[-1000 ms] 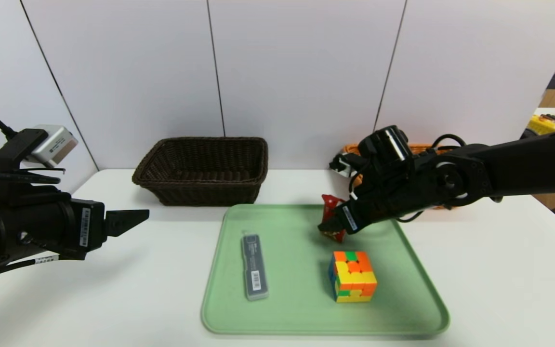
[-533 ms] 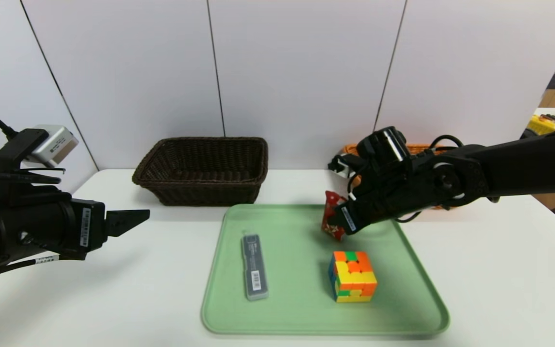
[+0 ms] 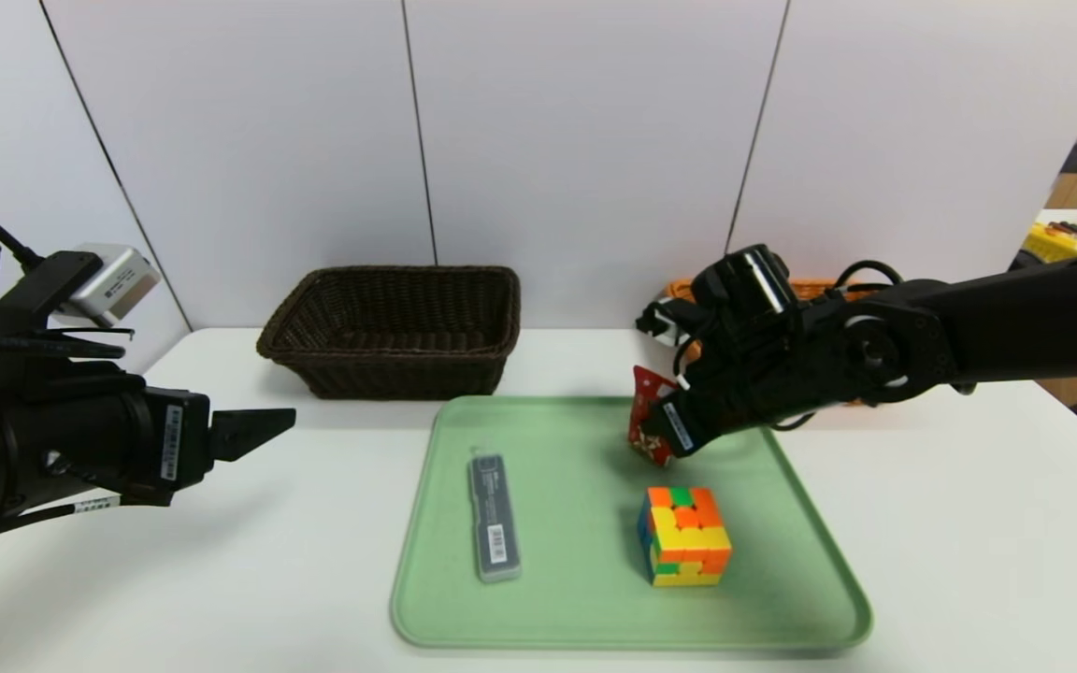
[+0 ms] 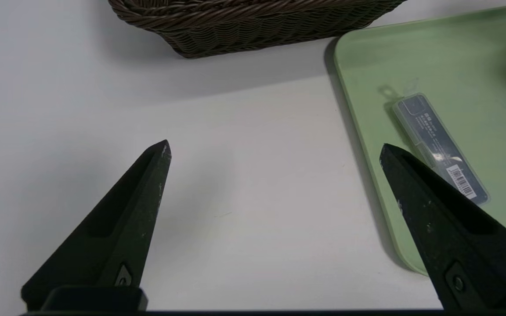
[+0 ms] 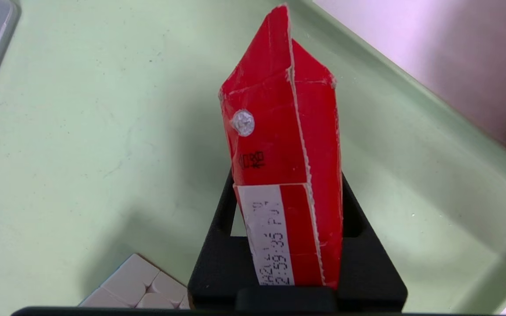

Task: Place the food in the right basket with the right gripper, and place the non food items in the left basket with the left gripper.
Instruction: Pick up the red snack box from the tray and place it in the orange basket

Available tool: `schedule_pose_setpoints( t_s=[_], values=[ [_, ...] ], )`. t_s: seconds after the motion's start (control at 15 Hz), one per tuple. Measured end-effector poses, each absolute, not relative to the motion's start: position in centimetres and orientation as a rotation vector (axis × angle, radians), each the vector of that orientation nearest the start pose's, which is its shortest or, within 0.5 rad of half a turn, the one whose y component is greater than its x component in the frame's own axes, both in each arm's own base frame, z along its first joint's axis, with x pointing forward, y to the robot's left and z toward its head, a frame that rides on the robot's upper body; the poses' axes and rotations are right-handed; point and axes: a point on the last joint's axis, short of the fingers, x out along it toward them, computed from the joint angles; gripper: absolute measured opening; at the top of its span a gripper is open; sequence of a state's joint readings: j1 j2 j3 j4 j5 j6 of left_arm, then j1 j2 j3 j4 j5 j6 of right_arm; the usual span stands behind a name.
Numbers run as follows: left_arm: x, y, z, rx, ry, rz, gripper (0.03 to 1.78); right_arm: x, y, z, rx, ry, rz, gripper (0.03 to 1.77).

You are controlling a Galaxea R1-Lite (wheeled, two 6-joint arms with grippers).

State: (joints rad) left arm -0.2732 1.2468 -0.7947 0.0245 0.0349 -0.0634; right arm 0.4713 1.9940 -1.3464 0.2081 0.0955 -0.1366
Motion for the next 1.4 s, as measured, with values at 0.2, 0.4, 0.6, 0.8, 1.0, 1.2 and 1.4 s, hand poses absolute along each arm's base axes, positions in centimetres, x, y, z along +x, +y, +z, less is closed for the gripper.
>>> schedule_pose_setpoints(
  t_s=[0.2, 0.4, 0.6, 0.8, 1.0, 1.2, 1.4],
  values=[
    [17.9, -5.1, 22.8, 0.013, 0.481, -0.226, 1.69, 32.5, 17.7, 15.3, -0.305, 0.811, 0.612, 0.33],
    [17.8, -5.1, 22.6, 0.014, 0.491, -0.226, 1.69, 31.6, 18.3, 17.5, -0.301, 0.725, 0.625, 0.33],
    [17.7, -5.1, 22.2, 0.017, 0.501, -0.229, 1.69, 31.0, 18.0, 21.0, -0.274, 0.580, 0.606, 0.33],
    [17.6, -5.4, 22.1, 0.022, 0.506, -0.240, 1.69, 30.4, 16.4, 24.5, -0.262, 0.462, 0.501, 0.33],
    [17.5, -5.4, 22.2, 0.022, 0.503, -0.243, 1.69, 30.8, 13.1, 26.8, -0.238, 0.404, 0.366, 0.33],
    [17.7, -5.5, 22.5, 0.020, 0.493, -0.244, 1.69, 31.5, 9.1, 27.9, -0.209, 0.386, 0.238, 0.33],
    [18.5, -6.0, 23.0, 0.021, 0.481, -0.219, 1.69, 32.1, 5.9, 27.6, -0.196, 0.409, 0.135, 0.33]
  ],
)
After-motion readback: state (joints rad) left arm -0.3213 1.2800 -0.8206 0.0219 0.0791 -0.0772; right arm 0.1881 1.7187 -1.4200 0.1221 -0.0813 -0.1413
